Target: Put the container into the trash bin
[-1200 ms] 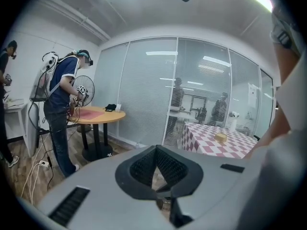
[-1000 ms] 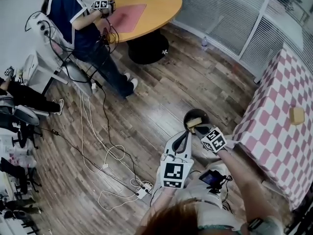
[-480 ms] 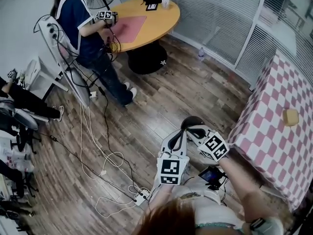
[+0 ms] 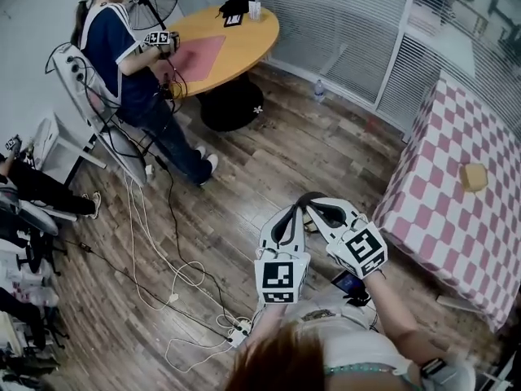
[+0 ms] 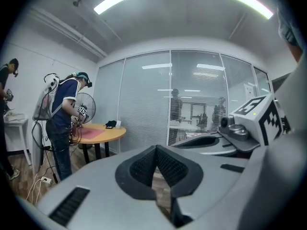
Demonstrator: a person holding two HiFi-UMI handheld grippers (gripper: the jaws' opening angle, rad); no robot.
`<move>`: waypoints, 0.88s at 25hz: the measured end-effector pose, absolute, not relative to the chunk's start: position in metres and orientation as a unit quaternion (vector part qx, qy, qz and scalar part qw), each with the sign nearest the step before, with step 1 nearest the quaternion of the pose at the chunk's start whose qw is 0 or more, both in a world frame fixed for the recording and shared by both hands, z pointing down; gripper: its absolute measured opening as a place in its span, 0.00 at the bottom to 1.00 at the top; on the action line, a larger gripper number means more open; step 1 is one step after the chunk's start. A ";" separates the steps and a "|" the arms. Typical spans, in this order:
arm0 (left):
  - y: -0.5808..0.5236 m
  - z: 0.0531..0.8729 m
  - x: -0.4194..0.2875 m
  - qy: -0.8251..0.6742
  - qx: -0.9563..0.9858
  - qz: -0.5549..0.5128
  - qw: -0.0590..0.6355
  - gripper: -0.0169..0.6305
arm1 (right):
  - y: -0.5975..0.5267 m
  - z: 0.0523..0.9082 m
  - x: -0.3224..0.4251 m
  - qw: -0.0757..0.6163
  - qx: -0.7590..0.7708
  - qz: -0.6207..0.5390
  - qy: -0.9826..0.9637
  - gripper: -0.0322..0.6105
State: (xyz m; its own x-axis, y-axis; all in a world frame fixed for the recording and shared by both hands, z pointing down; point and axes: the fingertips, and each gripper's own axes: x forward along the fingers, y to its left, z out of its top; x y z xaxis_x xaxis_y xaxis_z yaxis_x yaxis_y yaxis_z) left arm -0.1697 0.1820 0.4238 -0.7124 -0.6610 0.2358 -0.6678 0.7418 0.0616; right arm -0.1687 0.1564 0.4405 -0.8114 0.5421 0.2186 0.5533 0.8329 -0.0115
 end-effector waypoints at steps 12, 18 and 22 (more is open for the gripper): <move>0.161 0.375 -0.148 -0.921 0.385 0.006 0.057 0.03 | 0.136 0.369 -0.145 0.034 -0.229 -0.041 -0.972 0.04; 0.151 0.364 -0.142 -0.918 0.395 0.009 0.034 0.03 | 0.132 0.359 -0.138 0.019 -0.223 -0.042 -0.974 0.04; 0.148 0.364 -0.144 -0.916 0.399 0.011 0.035 0.03 | 0.128 0.356 -0.138 0.020 -0.218 -0.036 -0.975 0.04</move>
